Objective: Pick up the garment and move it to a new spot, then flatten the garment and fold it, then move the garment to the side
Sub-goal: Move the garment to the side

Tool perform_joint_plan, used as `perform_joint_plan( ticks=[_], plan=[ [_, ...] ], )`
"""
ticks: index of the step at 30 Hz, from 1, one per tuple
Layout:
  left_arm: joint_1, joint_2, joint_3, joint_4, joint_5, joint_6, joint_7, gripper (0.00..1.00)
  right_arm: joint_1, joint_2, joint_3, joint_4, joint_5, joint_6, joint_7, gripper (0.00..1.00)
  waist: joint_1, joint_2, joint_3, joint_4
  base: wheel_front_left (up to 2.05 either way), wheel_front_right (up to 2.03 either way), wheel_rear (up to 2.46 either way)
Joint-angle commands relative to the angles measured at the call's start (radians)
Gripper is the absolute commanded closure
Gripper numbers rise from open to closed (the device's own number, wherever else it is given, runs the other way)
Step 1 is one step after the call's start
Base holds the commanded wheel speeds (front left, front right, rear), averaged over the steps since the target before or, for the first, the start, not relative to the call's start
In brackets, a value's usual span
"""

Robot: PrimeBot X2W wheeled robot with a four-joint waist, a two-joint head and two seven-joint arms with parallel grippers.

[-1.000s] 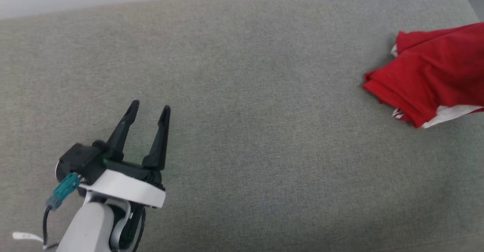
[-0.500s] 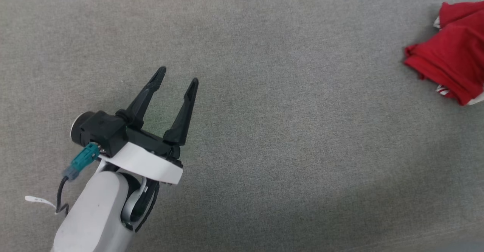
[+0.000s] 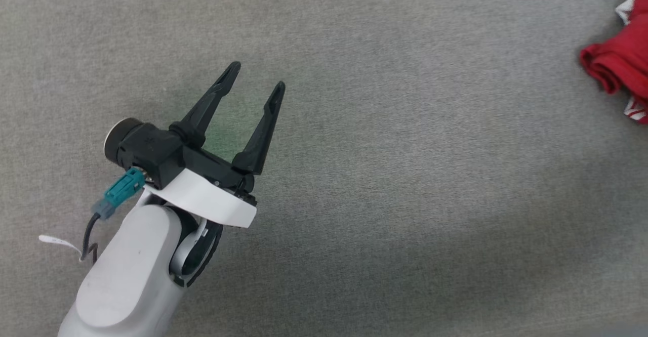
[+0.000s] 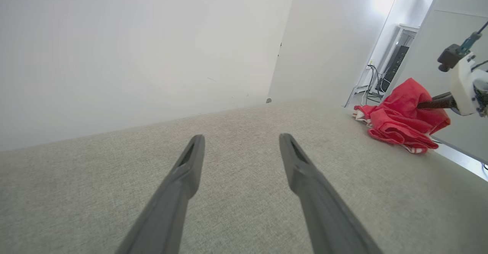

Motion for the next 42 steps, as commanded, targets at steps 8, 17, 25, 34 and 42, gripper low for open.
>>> perform_joint_plan(
  ticks=[8,17,25,34,42],
  plan=[
    [-0.044,-0.001,-0.01,0.005,-0.01,-0.003,-0.005,0.0,-0.023,0.012,-0.085,0.044,-0.073,-0.003,-0.029,0.99,0.0,0.0,0.028,0.03,0.0,0.0,0.0],
    [-0.019,0.006,0.024,0.002,-0.012,-0.003,-0.005,0.0,-0.038,0.009,-0.162,0.051,-0.139,-0.003,-0.066,0.0,0.0,0.0,0.014,0.022,0.0,0.0,0.0],
    [0.018,0.013,0.064,-0.004,-0.012,-0.003,-0.005,0.0,-0.042,0.034,-0.21,0.052,-0.158,-0.003,-0.099,0.0,0.0,0.0,-0.016,0.011,0.0,0.0,0.0],
    [0.065,-0.001,0.134,0.026,-0.015,-0.003,-0.005,0.0,-0.013,0.127,-0.244,0.047,-0.119,-0.003,-0.183,0.0,0.0,0.0,-0.076,0.013,0.0,0.0,0.0],
    [0.122,-0.01,0.214,0.023,0.013,-0.002,-0.005,0.0,0.06,0.219,-0.193,-0.012,-0.035,-0.003,-0.319,0.0,0.0,0.0,-0.142,0.025,0.0,0.0,0.0]
  ],
)
